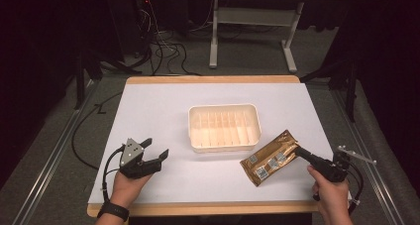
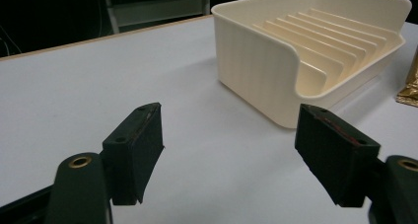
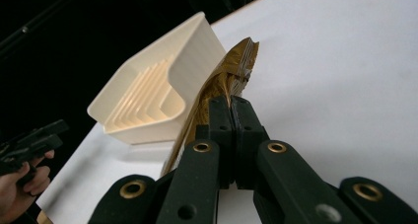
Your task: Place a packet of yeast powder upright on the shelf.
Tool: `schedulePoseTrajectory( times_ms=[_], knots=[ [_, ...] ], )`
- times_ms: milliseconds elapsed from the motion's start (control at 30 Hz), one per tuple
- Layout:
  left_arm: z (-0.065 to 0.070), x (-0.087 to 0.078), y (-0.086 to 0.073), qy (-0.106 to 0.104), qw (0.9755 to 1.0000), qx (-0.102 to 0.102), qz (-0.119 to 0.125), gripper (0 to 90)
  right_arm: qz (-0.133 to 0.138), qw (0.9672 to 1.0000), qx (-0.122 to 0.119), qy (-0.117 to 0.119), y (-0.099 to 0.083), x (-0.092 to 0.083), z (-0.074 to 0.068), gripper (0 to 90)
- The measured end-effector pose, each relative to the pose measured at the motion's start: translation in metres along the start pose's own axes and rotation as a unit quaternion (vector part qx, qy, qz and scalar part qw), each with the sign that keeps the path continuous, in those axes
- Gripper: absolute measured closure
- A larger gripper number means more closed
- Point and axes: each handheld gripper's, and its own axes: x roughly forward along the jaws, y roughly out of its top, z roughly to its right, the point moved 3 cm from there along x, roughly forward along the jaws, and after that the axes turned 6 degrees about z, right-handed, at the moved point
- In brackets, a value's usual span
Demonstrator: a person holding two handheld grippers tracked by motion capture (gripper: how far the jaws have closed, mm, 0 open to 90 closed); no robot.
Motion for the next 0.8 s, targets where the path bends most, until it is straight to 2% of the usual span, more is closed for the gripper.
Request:
schedulePoseTrajectory(
  times_ms=[133,233,300,367,467,567,633,733,800],
  knots=[
    [0.000,0.000,0.000,-0.002,1.0000,0.001,0.002,26.8,0.025,0.9994,-0.021,0.008,0.007,-0.006,-0.008,90.0],
    [0.000,0.000,0.000,-0.002,1.0000,0.001,0.003,26.8,0.032,0.9992,-0.023,0.010,0.010,-0.008,-0.012,90.0],
    [0.001,0.000,0.000,-0.003,1.0000,0.001,0.002,26.8,0.040,0.9985,-0.034,0.013,0.014,-0.010,-0.017,90.0],
    [0.001,0.000,0.000,-0.003,1.0000,0.003,0.003,26.7,0.046,0.9972,-0.057,0.016,0.018,-0.012,-0.025,90.0],
    [0.001,-0.001,0.000,-0.003,1.0000,0.002,0.002,26.7,0.049,0.9963,-0.066,0.022,0.021,-0.012,-0.030,90.0],
    [0.000,-0.001,0.001,-0.002,1.0000,0.001,0.003,26.7,0.050,0.9943,-0.090,0.028,0.025,-0.011,-0.038,90.0],
    [-0.001,-0.001,0.000,-0.002,1.0000,0.000,0.003,26.7,0.046,0.9915,-0.119,0.027,0.029,-0.009,-0.047,90.0],
    [-0.001,-0.002,0.000,-0.002,1.0000,-0.001,0.005,26.7,0.047,0.9885,-0.141,0.027,0.035,-0.005,-0.053,90.0],
    [-0.001,-0.002,0.000,-0.002,1.0000,-0.001,0.006,26.8,0.048,0.9878,-0.146,0.025,0.037,-0.004,-0.055,90.0]
  ],
)
